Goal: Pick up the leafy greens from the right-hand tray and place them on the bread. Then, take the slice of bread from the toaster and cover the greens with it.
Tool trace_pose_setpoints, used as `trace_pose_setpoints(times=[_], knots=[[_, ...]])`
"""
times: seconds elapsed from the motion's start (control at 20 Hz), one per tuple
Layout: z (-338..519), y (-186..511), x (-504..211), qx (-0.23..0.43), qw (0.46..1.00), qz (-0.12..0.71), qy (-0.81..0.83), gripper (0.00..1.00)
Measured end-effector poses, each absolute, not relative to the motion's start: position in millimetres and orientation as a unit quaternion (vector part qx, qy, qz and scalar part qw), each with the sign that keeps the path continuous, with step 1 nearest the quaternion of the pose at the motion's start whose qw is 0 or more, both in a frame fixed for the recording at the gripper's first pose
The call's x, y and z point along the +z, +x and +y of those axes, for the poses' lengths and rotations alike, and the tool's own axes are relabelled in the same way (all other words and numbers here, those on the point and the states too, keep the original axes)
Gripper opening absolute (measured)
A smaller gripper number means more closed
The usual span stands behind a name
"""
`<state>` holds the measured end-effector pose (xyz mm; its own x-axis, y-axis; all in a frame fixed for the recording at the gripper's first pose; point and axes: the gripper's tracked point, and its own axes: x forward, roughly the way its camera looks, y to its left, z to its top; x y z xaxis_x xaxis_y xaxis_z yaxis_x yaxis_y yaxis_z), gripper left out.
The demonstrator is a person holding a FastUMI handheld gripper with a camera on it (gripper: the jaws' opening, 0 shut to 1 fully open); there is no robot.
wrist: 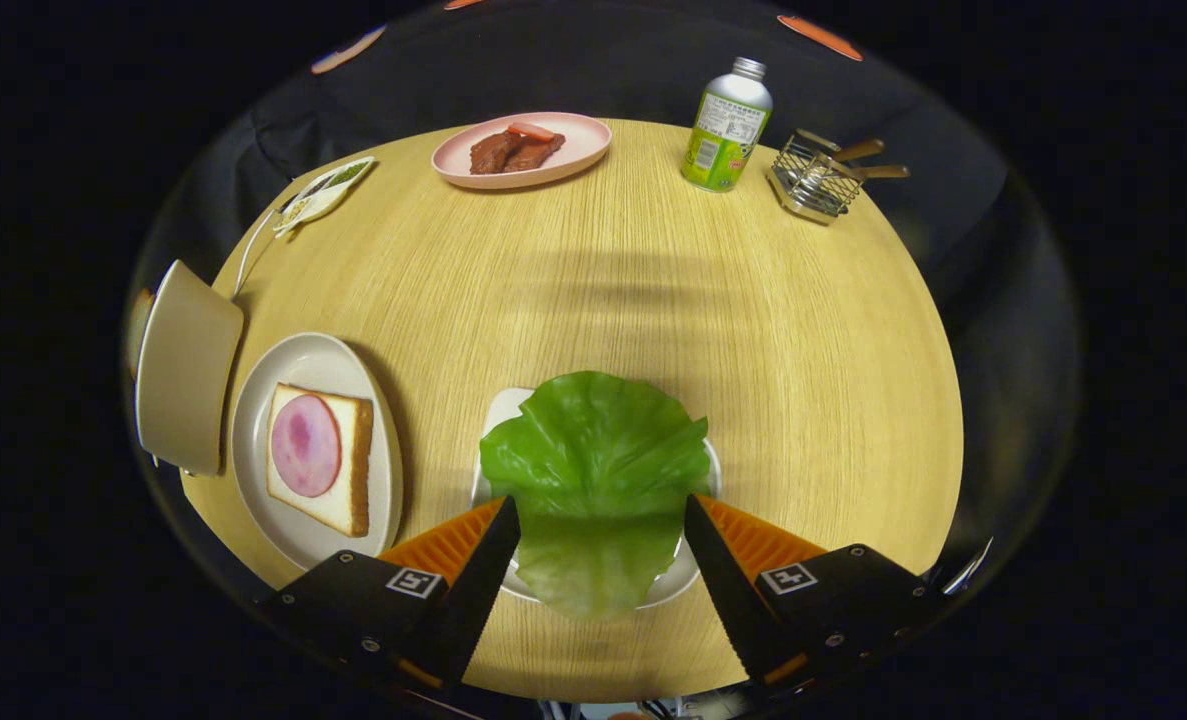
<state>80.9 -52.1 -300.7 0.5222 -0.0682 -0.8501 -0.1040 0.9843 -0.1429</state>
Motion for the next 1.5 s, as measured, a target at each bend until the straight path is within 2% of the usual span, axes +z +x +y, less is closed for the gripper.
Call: trace_pose_setpoints(times=[0.3,0.4,0.5,0.55,0.6,0.65,0.7,0.75,0.8,0.85,0.9,0.95,1.0,1.25,1.3,1.4,1.45,1.5], knots=[[-51.7,81.7,-319.4,0.010,0.854,0.515,-0.073,0.99],[-50.7,81.3,-324.1,0.011,0.850,0.522,-0.071,0.95],[-50.7,81.4,-325.3,0.010,0.849,0.524,-0.068,0.79],[-51.6,81.5,-326.1,0.010,0.848,0.525,-0.069,0.77],[-52.3,81.7,-324.6,0.010,0.849,0.524,-0.068,0.68],[-52.9,80.6,-325.2,0.009,0.848,0.526,-0.068,0.64],[-52.6,79.5,-325.9,0.009,0.847,0.527,-0.065,0.53],[-54.0,79.3,-325.8,0.006,0.847,0.527,-0.064,0.47],[-57.8,79.8,-325.1,0.001,0.849,0.525,-0.066,0.35],[-59.5,80.2,-323.7,-0.002,0.849,0.524,-0.064,0.30],[-61.0,79.1,-321.5,-0.006,0.851,0.521,-0.062,0.17],[-60.6,79.5,-319.5,-0.006,0.853,0.519,-0.057,0.12],[-61.9,78.4,-319.5,-0.006,0.854,0.518,-0.056,0.03],[-60.7,81.2,-314.2,0.003,0.863,0.501,-0.070,0.03],[-57.6,79.5,-311.6,0.008,0.864,0.500,-0.064,0.11],[-55.9,79.2,-313.8,0.013,0.862,0.503,-0.064,0.54],[-56.6,79.9,-315.6,0.012,0.861,0.503,-0.070,0.59],[-57.8,80.0,-318.4,0.012,0.859,0.506,-0.076,0.67]])
